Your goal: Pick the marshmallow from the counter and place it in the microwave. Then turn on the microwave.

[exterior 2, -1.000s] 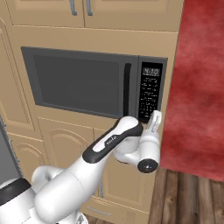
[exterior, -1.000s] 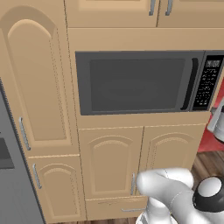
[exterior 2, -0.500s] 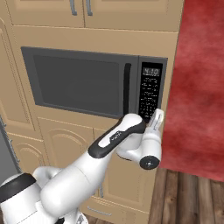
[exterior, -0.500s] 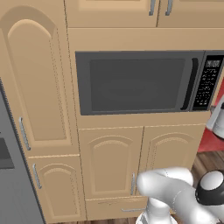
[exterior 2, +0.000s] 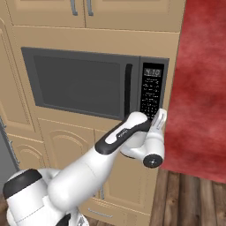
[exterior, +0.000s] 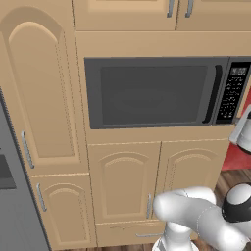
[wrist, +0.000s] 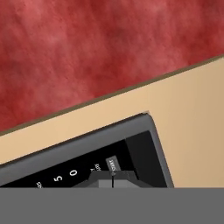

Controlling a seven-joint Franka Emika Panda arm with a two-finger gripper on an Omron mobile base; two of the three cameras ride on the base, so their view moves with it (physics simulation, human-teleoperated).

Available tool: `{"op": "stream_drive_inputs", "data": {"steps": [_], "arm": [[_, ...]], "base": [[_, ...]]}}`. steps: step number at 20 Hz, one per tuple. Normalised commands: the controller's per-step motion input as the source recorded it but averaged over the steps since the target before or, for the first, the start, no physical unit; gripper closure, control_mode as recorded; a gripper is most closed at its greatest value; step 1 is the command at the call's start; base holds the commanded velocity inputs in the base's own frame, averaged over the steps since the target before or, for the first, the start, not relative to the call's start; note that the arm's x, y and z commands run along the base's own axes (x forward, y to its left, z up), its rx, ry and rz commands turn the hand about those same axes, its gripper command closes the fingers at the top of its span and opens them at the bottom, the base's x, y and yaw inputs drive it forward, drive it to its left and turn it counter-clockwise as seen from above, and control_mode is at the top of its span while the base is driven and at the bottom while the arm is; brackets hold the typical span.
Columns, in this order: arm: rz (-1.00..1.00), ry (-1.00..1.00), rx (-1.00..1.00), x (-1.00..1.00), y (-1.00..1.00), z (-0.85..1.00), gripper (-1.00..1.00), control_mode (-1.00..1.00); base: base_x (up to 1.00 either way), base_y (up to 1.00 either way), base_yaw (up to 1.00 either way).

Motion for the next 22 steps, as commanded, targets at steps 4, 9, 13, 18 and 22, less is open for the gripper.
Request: {"op": "stream_drive_inputs", "data": {"steps": [4,9,13,18,22], "arm": [[0.0,0.0,0.01,0.14,-0.01,-0.05,1.0,-1.0],[0.0,0.0,0.02,0.13,-0.02,-0.04,1.0,-1.0],[0.0,0.0,0.02,0.14,-0.02,-0.04,1.0,-1.0],[0.0,0.0,0.02,0.13,-0.02,-0.04,1.0,-1.0],[0.0,0.0,0.02,0.13,-0.02,-0.03,1.0,-1.0]], "base": [[0.0,0.0,0.0],[0.0,0.0,0.0],[0.0,0.0,0.0],[0.0,0.0,0.0],[0.0,0.0,0.0]]}}
